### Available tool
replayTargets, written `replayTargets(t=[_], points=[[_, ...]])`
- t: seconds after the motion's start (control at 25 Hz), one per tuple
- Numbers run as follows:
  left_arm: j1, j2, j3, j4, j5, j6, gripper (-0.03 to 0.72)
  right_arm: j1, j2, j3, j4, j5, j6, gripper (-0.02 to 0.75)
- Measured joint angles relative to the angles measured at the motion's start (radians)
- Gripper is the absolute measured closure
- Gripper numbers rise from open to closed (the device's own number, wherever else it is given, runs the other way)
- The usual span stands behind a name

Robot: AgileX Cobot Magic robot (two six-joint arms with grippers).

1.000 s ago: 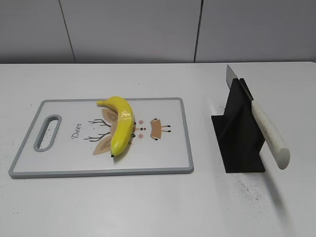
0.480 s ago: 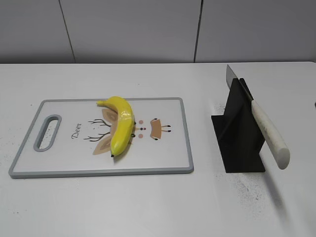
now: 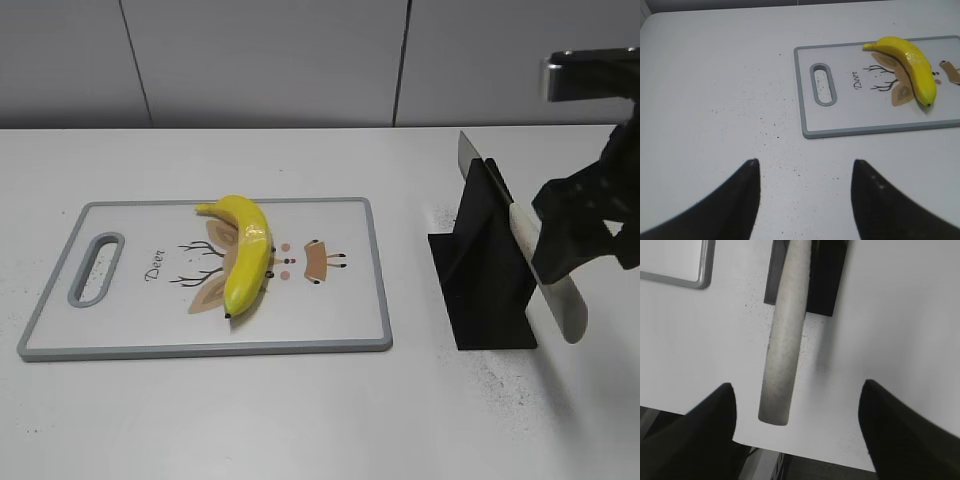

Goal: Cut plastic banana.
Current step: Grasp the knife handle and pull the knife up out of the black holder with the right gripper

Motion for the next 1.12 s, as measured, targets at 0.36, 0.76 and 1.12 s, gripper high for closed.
replayTargets(t=[0.36,0.76,1.12], points=[[0.0,0.0,0.0,0.0,0.0,0.0,0.136,0.001,0.159,0.0,0.01,-0.021,-0.006,0.198],[0.0,0.0,0.0,0.0,0.0,0.0,0.136,0.001,0.209,-0.002,0.025,-0.052,0.008,0.463],[0.0,-0.007,0.0,0.0,0.0,0.0,0.136,0.0,0.209,-0.002,0.054,-0.054,0.04,0.563]])
